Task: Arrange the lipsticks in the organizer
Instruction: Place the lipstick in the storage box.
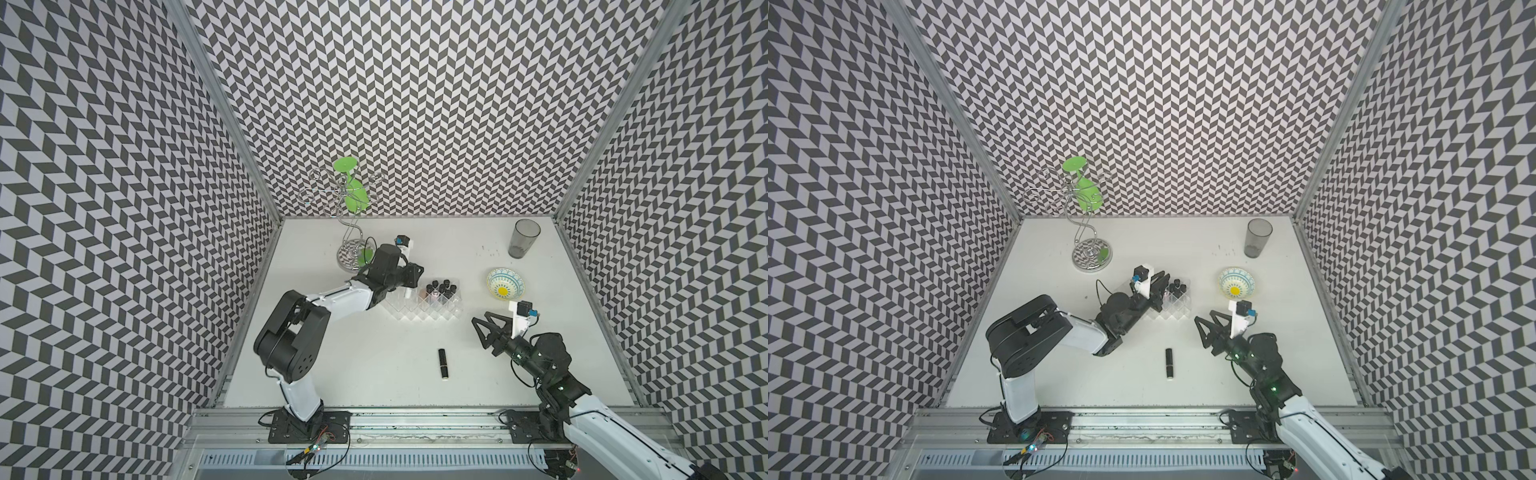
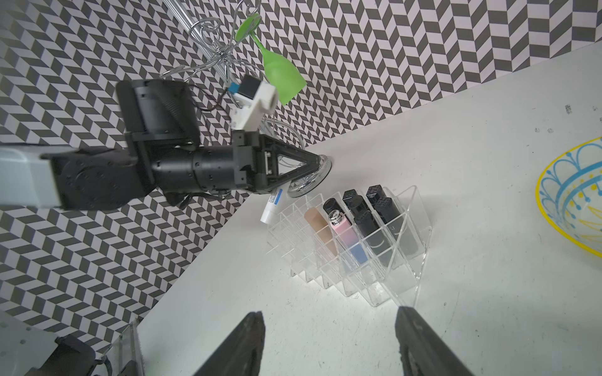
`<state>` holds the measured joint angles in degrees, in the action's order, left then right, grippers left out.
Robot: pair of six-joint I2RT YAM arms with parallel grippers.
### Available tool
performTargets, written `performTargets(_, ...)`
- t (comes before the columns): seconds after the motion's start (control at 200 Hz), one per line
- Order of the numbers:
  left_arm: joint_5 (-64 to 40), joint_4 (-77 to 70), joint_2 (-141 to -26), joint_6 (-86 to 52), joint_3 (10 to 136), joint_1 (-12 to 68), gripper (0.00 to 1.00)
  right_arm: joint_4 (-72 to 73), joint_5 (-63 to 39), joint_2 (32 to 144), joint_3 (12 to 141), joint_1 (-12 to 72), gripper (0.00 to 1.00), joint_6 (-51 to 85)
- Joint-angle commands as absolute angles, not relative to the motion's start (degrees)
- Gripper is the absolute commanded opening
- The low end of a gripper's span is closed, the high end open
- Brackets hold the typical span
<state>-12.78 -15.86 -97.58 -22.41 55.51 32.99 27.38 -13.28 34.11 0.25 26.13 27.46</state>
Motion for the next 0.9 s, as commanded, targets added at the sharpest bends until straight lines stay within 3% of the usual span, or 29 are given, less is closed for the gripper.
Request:
performTargets(0.0,-7.96,-35.59,-93.87,-22.24,49.13,35.44,0.0,29.84,-12.92,34.23,-1.84,26.45,0.68,27.09)
performTargets(0.32,5.47,-66.26,-93.25,-16.58,33.18,45.9,0.0,28.99,-13.1,33.44,-2.57,26.44,0.67,27.09)
performTargets(0.891,9.65,-72.06,-103.07,-9.19,36.92,47.9,0.0,29.79,-12.74,32.61,-3.27,26.37,0.68,27.18)
